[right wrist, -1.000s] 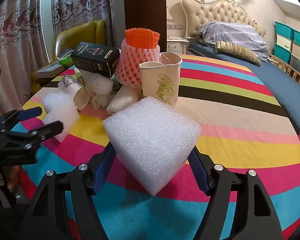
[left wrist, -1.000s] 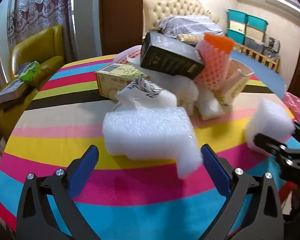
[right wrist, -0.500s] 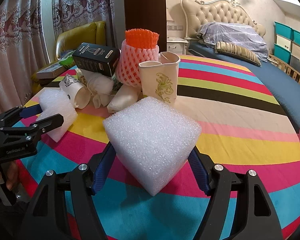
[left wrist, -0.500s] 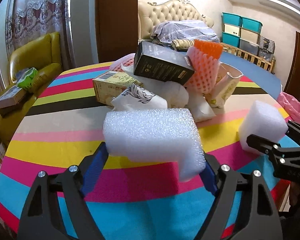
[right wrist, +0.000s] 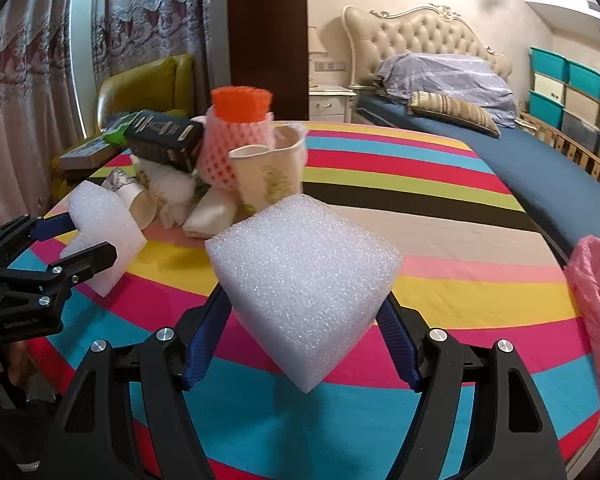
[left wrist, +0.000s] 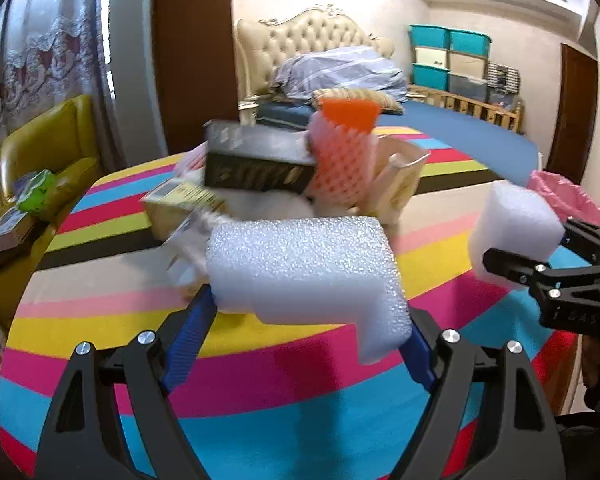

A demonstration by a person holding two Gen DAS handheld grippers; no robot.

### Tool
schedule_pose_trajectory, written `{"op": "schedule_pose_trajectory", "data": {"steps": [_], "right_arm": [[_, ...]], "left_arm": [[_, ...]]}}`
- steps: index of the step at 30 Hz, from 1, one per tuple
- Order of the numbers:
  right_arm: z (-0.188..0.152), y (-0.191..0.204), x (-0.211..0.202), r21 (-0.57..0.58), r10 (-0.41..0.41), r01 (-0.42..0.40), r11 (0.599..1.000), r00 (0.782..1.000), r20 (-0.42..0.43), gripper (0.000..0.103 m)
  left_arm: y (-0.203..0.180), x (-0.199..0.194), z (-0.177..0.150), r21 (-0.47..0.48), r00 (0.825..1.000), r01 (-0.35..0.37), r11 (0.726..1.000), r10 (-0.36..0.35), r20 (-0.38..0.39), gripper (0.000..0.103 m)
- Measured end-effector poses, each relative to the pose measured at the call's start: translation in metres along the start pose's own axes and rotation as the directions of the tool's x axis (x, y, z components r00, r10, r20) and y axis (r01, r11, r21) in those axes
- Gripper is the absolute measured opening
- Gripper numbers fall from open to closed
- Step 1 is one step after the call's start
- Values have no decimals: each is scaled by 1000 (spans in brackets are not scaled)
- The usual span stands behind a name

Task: Collect trash
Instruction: 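Carry both foam pieces over the pink wastebasket and open both tools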

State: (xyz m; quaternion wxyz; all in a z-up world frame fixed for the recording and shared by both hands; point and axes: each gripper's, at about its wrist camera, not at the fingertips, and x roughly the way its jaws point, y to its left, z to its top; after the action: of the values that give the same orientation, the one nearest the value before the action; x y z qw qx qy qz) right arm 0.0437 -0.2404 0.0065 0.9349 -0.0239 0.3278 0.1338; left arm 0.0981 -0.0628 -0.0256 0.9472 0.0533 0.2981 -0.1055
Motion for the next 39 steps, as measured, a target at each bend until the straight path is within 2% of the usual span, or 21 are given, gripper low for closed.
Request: {"op": "schedule_pose_trajectory", "data": {"steps": [6, 9, 14, 20, 32, 39], "right_arm": [[1, -21, -21, -8, -48, 48, 999, 998, 35, 69], [-1, -37, -33, -2, -88, 88, 996, 995, 48, 69], [-8, -72, -48, 37, -149, 147, 988, 988, 49, 69], [-18, -115, -65, 106, -214, 208, 972, 976, 42, 69], [-40, -208, -99, 237, -346, 331, 913, 938, 23, 69], [-54, -259, -113, 278, -413, 398, 874, 911, -3, 69]], "left_arm": [[-32, 10, 16, 64, 997, 72, 995, -72, 1, 81], [-51, 17, 23, 105, 996, 84, 991, -86, 11, 81], [-79, 32, 35, 113, 987, 158, 981, -159, -4, 81], [-130, 46, 53, 169, 966, 254, 952, -257, -7, 81], [-229, 74, 81, 229, 922, 387, 893, -382, -68, 81], [-288, 92, 108, 247, 880, 473, 846, -468, -85, 81]]}}
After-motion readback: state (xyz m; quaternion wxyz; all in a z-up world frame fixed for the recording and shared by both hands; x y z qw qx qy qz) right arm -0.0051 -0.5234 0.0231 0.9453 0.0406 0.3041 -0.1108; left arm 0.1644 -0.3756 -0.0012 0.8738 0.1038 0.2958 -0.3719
